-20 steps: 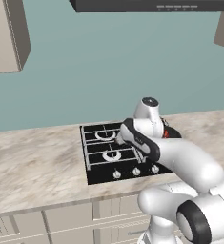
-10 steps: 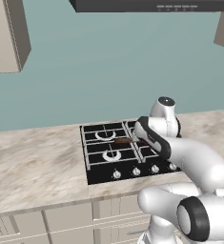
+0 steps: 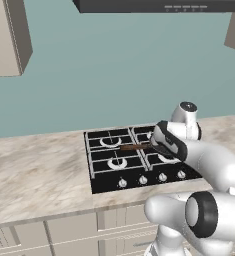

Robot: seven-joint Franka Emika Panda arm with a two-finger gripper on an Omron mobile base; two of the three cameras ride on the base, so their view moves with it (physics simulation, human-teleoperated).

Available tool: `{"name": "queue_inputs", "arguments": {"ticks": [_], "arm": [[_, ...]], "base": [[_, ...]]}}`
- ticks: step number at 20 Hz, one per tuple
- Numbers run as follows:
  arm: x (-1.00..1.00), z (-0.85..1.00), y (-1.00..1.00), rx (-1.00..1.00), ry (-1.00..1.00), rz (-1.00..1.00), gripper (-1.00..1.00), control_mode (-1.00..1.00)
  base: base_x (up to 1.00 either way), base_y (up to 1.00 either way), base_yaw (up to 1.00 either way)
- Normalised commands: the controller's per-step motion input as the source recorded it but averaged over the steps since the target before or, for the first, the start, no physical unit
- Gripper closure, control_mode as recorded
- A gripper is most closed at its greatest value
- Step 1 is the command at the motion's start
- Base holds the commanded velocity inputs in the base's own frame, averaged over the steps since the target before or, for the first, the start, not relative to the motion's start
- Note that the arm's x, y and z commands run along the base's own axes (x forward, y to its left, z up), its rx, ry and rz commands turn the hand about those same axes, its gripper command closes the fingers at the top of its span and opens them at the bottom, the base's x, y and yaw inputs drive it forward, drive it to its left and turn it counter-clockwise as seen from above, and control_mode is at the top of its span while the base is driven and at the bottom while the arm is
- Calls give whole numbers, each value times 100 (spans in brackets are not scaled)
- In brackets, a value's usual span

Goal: Place the pan on the front right burner on the stove. Then place the tomato and the onion in the pan and turn on the front right burner.

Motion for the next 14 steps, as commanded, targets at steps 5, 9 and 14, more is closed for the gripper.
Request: {"name": "queue_inputs", "arguments": {"ticks": [5,9,14], "arm": [[24,0,-35,0,0,-7,100,-100],[21,-1,-27,0,1,-7,100,-100],[21,-15,-16,0,5,-6,100,-100]], "base": [[0,0,0],[0,0,0],[0,0,0]]}}
